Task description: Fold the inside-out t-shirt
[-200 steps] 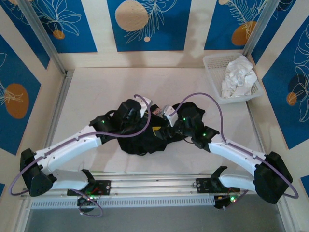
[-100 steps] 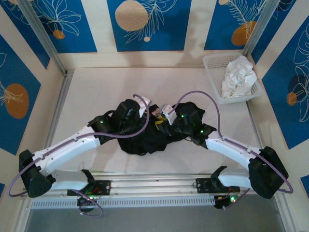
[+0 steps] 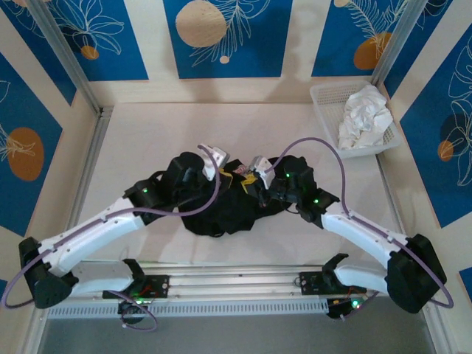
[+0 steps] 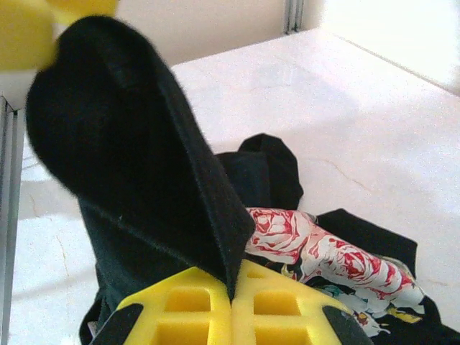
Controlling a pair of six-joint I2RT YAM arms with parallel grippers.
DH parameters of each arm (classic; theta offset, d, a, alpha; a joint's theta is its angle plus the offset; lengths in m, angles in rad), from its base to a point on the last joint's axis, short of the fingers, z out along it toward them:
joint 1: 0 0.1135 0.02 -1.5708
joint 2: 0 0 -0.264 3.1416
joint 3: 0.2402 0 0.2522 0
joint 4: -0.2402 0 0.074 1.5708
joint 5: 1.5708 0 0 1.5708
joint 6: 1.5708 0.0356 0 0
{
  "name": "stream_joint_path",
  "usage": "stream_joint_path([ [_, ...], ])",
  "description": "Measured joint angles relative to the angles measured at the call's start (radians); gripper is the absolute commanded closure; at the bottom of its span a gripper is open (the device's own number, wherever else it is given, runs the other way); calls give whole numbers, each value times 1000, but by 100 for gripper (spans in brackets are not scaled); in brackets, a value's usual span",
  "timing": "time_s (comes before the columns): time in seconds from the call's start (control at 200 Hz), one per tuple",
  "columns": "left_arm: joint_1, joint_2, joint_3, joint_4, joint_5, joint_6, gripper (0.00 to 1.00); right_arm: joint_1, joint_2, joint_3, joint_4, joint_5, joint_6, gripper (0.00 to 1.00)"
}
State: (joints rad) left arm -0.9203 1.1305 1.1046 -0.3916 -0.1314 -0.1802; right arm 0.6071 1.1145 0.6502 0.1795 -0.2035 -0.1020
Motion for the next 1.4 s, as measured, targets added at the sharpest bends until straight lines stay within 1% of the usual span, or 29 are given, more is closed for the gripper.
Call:
stream_joint_path([
  [0.105,5,-76,-27,14,30,58,67,-22,-38,-10,-2,-35,-3,100],
  [0.175,13,-120,-43,17,42,95,64,-42,-53,-10,-3,-63,-4,100],
  [0.235,22,-150,-52,17,60,125,57,-61,-62,-9,-5,-90,-4,100],
  [0.355,42,-178,-56,13,129,180,50,-87,-64,-9,-14,-149,-3,100],
  [0.47,46,-176,-56,-24,208,253,44,-98,-64,-9,-19,-207,10,100],
  [0.64,44,-119,-56,-77,317,374,42,-99,-50,5,-27,-262,56,100],
  [0.72,35,-90,-64,-67,342,413,43,-100,-35,17,-34,-274,94,100],
  [0.83,-2,-80,-105,-18,341,473,42,-101,0,58,-66,-275,165,100],
  [0.935,-75,-80,-151,45,295,550,40,-104,31,107,-104,-274,250,100],
  [1.105,-178,-80,-221,173,132,687,37,-103,55,156,-161,-268,397,100],
  [1.21,-211,-79,-254,265,27,749,38,-93,64,165,-182,-257,463,100],
  [1.4,-234,-35,-276,410,-127,837,35,-76,72,173,-224,-237,522,100],
])
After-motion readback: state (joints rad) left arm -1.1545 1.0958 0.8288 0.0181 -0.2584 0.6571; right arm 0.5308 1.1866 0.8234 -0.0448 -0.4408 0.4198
